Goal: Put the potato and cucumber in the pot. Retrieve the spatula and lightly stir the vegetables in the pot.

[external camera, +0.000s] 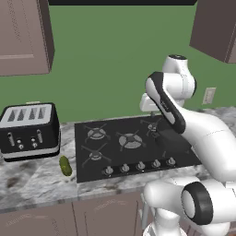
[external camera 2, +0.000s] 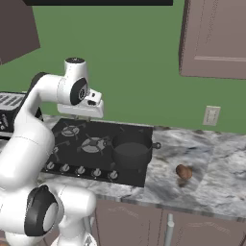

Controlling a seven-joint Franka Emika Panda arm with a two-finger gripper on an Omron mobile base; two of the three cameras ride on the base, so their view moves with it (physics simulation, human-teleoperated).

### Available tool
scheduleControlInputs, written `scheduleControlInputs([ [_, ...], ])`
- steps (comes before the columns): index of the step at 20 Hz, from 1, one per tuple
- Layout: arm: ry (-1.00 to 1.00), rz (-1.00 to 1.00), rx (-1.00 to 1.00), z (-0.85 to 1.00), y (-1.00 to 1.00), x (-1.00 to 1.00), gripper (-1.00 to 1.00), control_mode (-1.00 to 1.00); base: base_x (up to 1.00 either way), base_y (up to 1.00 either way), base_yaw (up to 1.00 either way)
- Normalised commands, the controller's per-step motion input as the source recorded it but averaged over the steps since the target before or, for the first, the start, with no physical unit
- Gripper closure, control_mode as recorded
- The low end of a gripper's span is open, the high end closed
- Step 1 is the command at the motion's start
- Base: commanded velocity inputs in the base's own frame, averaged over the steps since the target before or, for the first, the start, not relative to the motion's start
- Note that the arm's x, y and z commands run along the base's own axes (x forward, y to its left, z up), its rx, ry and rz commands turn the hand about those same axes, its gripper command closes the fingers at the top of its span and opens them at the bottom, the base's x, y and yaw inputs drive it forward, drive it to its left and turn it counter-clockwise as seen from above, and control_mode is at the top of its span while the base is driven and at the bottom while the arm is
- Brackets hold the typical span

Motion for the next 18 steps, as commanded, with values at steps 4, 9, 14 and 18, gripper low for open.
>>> scheduleControlInputs([
  [4, 0.0, 0.0, 0.0, -0.02, 0.01, -0.13, -1.0, -1.0, 0.0, 0.0, 0.0],
  [9, 0.0, 0.04, -0.03, -0.18, 0.5, -0.39, -1.0, -1.0, 0.0, 0.0, 0.0],
  [14, -0.08, 0.0, -0.06, -0.25, 0.69, -0.23, -1.0, -1.0, 0.0, 0.0, 0.0],
  [18, -0.07, -0.05, 0.0, -0.28, 0.76, -0.04, -1.0, -1.0, 0.0, 0.0, 0.0],
])
